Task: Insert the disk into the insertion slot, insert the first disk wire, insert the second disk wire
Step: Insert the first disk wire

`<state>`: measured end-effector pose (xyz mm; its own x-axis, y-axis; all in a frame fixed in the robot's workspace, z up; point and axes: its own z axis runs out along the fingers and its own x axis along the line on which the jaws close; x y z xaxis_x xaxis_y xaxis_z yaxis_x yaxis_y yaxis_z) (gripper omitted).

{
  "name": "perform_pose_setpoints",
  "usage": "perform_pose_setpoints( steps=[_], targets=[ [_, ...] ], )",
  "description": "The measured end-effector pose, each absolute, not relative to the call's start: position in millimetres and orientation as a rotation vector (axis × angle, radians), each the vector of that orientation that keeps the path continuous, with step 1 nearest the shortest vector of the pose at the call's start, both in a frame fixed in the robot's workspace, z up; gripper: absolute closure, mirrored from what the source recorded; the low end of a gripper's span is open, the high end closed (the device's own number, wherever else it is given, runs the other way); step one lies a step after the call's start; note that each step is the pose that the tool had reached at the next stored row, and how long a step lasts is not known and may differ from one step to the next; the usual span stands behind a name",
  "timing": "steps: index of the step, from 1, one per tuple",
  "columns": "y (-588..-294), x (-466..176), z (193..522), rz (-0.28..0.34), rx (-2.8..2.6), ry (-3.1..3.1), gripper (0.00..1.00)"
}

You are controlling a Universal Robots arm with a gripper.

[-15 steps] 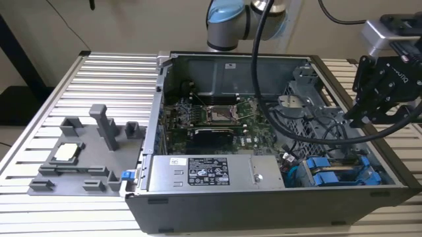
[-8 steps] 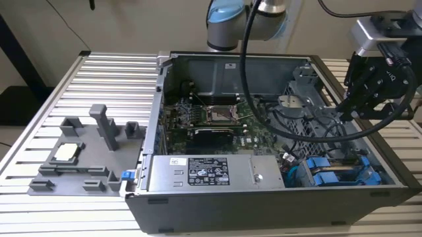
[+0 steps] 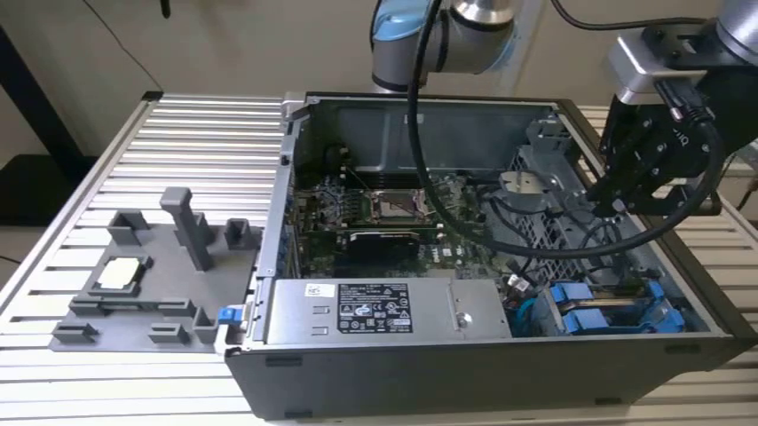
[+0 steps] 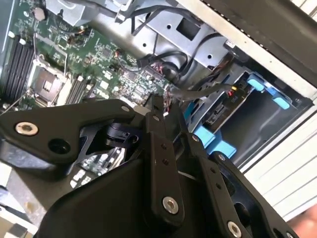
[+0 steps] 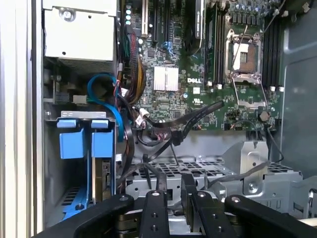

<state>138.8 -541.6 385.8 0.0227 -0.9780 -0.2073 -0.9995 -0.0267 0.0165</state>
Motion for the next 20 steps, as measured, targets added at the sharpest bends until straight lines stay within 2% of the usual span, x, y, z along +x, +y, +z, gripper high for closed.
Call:
perform_pose_setpoints(
  steps=[20],
  targets=[
    [-541.3,90.9,375.3,0.208,-2.172,2.036,0.73]
  ],
)
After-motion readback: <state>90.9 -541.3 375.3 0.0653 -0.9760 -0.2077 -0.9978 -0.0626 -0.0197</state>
